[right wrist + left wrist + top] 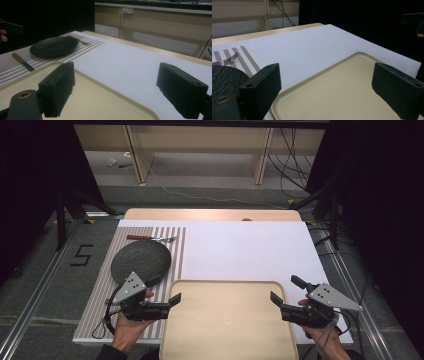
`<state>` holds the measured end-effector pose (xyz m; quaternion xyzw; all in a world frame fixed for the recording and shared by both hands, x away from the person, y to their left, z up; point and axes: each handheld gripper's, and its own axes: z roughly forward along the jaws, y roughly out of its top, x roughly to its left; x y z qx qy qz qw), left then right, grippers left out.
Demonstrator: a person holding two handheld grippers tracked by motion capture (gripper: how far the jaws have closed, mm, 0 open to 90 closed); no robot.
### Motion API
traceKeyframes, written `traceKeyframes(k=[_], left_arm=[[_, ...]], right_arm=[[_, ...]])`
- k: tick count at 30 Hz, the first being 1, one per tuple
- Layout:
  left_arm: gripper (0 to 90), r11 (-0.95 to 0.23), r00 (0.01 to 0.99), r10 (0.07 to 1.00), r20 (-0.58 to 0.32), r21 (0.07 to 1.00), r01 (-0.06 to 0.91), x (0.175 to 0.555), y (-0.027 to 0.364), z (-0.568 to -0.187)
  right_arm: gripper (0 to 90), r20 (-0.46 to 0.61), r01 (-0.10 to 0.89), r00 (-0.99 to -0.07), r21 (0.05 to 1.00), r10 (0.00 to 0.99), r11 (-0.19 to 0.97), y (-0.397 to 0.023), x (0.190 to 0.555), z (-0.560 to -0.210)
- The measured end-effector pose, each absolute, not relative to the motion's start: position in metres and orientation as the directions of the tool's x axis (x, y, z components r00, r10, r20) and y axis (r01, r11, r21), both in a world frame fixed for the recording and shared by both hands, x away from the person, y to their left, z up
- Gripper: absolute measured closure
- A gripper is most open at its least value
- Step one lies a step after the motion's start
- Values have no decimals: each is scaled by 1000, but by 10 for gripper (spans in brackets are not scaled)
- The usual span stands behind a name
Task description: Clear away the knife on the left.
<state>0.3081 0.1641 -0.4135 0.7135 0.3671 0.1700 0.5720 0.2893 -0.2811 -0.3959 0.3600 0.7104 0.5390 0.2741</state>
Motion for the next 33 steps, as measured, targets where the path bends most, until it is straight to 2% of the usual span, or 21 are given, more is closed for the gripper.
traceKeyframes(k=[18,33], left_arm=[[88,-118,692,703,-165,932,342,309,167,-411],[97,-202,690,710,-137,900,386,310,176,-407]], right_arm=[[159,0,216,-597,963,803,160,-281,288,-395],[160,3,217,-600,963,800,160,-281,288,-395]])
